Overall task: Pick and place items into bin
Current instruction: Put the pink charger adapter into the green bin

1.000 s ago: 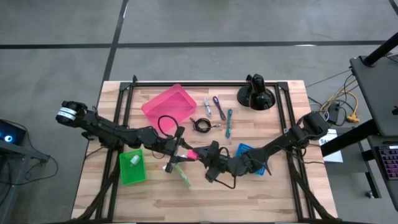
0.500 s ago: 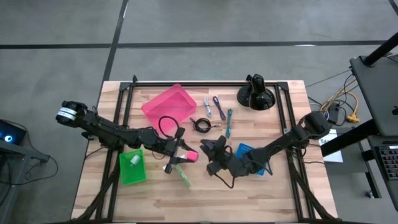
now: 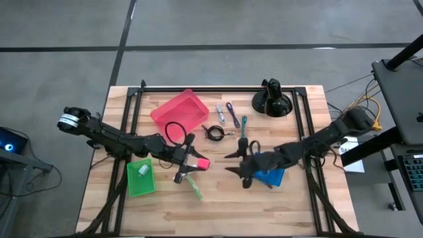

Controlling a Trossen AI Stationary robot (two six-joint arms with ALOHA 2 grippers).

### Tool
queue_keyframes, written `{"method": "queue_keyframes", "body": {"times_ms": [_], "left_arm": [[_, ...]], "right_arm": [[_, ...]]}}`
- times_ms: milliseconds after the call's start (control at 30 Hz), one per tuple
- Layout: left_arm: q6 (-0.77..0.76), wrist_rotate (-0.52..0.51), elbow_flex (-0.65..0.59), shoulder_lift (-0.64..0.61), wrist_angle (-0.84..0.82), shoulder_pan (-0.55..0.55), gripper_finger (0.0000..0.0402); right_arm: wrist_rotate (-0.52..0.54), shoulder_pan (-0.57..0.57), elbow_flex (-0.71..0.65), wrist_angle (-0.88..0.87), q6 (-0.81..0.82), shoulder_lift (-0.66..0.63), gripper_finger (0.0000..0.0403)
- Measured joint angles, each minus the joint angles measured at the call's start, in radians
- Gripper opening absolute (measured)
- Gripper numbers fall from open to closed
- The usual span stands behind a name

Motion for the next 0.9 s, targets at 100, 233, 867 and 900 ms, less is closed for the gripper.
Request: {"method": "queue_keyframes", "body": {"times_ms": [100, 233, 867, 900], "left_arm": [[0.001, -0.025, 0.000, -0.002, -0.001, 0.005, 0.0140], [-0.001, -0.028, -0.001, -0.011, -0.015, 0.009, 0.0140], [-0.201, -0.204, 0.024, -0.036, -0.285, 0.010, 0.0140], [-0.230, -0.204, 0.031, -0.036, -0.312, 0.010, 0.0140]], "right_arm": [[-0.026, -0.020, -0.114, 0.187, 0.049, -0.037, 0.0198], [-0.141, -0.046, -0.273, 0.498, 0.145, -0.069, 0.0198], [-0.060, -0.072, -0.498, 0.939, 0.159, -0.080, 0.0198], [-0.060, -0.072, -0.494, 0.939, 0.159, -0.080, 0.0198]]}}
